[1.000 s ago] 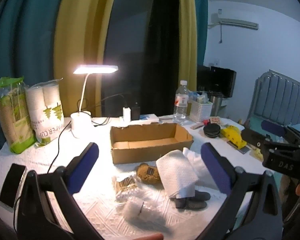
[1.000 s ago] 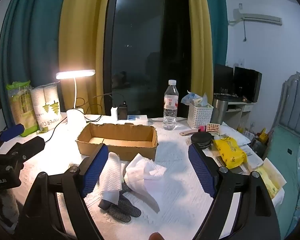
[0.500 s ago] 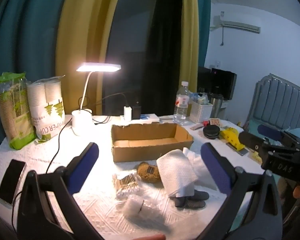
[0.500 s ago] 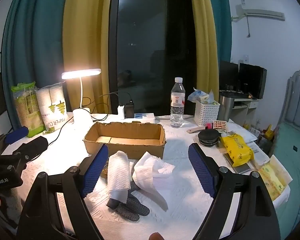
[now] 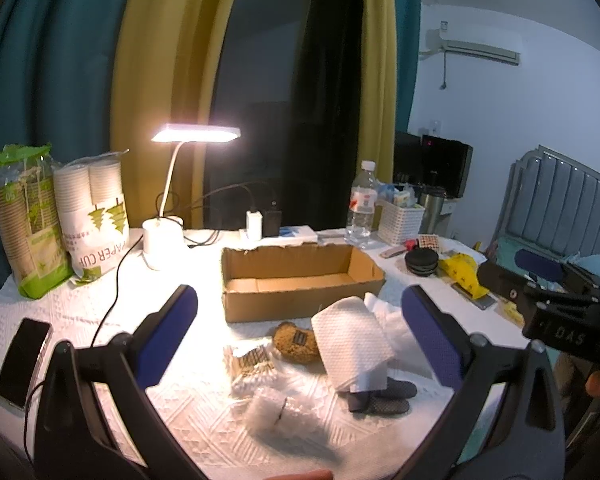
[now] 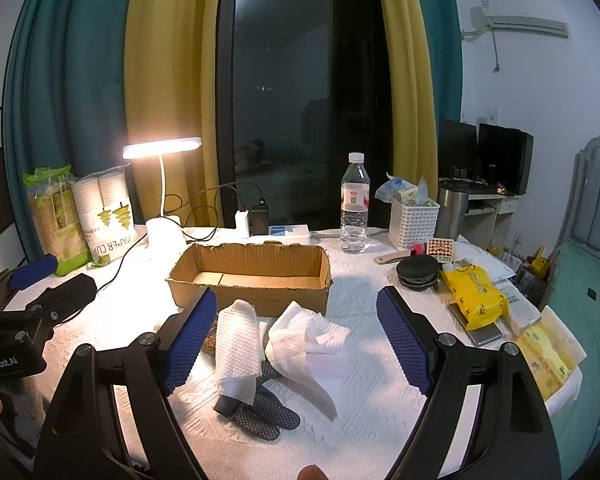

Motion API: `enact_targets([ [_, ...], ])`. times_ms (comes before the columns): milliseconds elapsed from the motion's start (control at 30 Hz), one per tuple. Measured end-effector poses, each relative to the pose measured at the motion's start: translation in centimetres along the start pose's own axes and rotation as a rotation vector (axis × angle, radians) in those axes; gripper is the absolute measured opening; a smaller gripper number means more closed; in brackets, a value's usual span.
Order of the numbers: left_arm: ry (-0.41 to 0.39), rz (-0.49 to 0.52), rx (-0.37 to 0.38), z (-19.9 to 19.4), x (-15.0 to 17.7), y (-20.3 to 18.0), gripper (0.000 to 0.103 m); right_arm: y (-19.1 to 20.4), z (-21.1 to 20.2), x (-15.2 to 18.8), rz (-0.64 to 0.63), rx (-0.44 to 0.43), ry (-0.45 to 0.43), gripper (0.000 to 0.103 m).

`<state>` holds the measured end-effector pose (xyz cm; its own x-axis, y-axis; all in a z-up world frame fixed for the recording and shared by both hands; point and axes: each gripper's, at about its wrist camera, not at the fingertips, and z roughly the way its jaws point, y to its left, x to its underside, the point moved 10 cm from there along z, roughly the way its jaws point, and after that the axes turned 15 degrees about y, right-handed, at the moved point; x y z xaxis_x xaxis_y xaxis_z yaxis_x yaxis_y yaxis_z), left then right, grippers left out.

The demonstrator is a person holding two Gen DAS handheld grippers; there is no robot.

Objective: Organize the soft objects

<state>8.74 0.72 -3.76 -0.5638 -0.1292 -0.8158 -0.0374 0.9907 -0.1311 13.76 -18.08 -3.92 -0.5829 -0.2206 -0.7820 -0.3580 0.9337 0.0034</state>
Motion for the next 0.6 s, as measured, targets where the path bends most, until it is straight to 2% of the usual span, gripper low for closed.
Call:
enact_targets([
  [600, 0.005, -0.002, 0.002, -0.03, 0.0, 0.03, 0.102, -0.03, 0.06, 0.05, 0.0, -0.001, 0.001, 0.085],
])
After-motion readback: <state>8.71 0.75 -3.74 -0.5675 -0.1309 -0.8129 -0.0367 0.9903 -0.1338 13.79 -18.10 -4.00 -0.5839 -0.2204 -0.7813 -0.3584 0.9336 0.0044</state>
